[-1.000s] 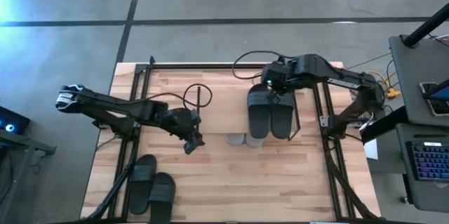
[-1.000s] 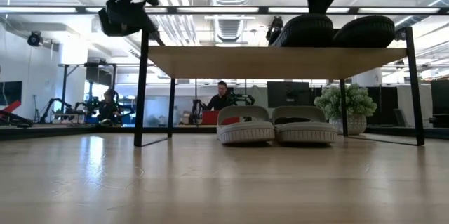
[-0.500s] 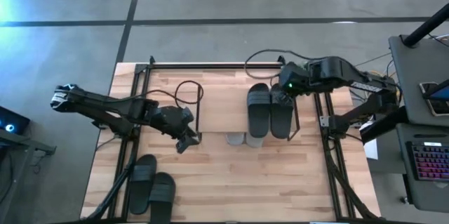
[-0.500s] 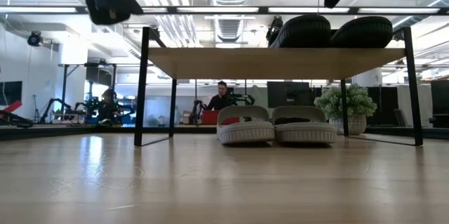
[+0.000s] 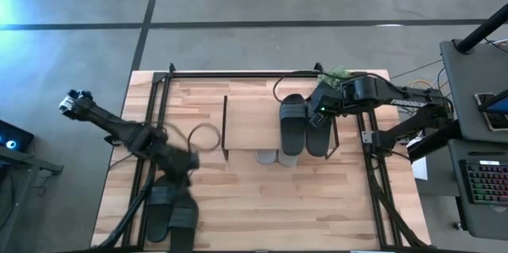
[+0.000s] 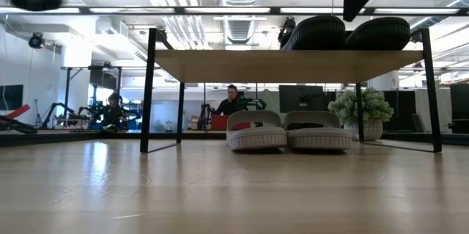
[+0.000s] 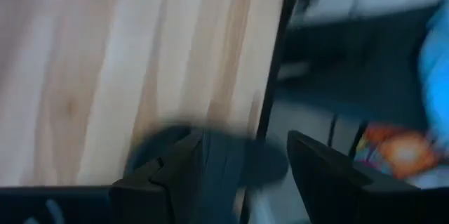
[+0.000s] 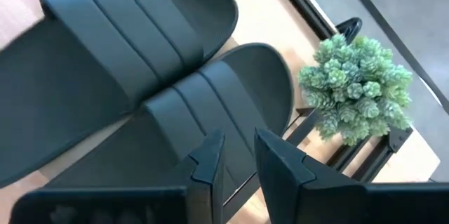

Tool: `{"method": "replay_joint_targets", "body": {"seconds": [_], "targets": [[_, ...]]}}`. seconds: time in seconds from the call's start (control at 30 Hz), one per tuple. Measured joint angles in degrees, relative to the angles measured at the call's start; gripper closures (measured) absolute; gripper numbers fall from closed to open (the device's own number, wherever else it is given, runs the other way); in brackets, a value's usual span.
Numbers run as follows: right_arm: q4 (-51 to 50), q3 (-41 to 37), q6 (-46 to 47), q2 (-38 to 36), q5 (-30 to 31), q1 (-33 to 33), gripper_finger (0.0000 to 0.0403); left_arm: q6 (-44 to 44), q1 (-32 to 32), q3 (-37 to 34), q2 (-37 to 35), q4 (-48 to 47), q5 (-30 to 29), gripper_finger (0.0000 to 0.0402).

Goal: Pick and place slides into the shelf
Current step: Put the black slipper on the shelf

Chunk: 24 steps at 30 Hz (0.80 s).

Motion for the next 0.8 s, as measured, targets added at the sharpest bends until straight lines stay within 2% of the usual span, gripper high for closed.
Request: {"method": "replay_joint_targets", "body": {"seconds": [0.1,0.23,0.4,0.53,0.67,0.8], "targets": [[0.26,-1.34,0.20,0.00,-0.13,0.01,0.0335,-1.72,-5.62,-0.41,0.68,-4.33,0.53,0.0213],[0.81,-2.56,0.16,0.00,-0.13,0.01,0.0335,-2.02,-9.71,-1.60,2.42,-3.67,0.20,0.0213],[1.74,-2.87,0.07,-0.02,0.23,0.16,0.0335,-1.99,-12.23,-2.08,5.00,-7.25,0.09,0.0213],[1.88,-1.28,-0.54,-0.44,3.66,1.26,0.0335,-2.89,-13.11,-2.11,6.01,-13.78,-0.37,0.0213],[2.89,0.58,-2.96,-1.53,5.93,2.22,0.0335,-0.89,-14.10,-2.93,4.63,-14.57,0.21,0.0213],[3.75,1.61,-3.48,-2.45,5.96,2.35,0.0335,-1.20,-16.01,-7.08,2.12,-15.25,1.45,0.0213]]}}
